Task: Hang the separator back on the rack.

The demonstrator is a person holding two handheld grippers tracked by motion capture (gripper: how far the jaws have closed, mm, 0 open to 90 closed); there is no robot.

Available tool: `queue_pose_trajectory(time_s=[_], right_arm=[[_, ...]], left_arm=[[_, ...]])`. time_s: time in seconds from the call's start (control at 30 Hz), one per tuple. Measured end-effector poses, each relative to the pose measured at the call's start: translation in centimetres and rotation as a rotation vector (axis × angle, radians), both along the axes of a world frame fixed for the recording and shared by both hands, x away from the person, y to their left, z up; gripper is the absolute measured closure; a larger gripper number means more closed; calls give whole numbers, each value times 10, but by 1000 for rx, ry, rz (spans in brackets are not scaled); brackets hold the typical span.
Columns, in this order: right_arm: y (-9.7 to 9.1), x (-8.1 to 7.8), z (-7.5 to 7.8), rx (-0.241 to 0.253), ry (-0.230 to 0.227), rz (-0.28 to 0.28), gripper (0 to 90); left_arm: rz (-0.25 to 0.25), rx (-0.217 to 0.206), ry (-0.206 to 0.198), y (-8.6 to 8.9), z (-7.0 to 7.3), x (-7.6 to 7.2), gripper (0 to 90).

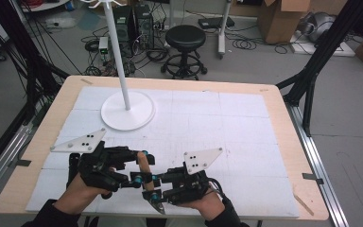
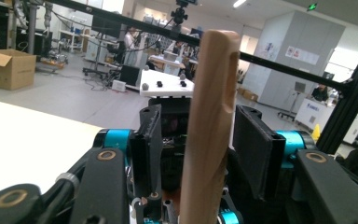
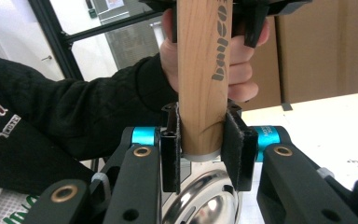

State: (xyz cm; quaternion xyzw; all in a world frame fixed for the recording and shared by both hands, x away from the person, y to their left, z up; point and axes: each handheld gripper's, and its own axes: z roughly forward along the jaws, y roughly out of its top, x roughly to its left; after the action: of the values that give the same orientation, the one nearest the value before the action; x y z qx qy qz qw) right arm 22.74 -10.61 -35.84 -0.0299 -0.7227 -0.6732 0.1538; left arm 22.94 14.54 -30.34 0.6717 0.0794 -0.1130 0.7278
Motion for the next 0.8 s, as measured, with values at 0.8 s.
queue_pose_trajectory(time_s=[0.8], right_arm=[[2, -4, 3, -128, -109, -391, 484]], left_arm=[[405, 97, -55, -3, 7, -8, 716]])
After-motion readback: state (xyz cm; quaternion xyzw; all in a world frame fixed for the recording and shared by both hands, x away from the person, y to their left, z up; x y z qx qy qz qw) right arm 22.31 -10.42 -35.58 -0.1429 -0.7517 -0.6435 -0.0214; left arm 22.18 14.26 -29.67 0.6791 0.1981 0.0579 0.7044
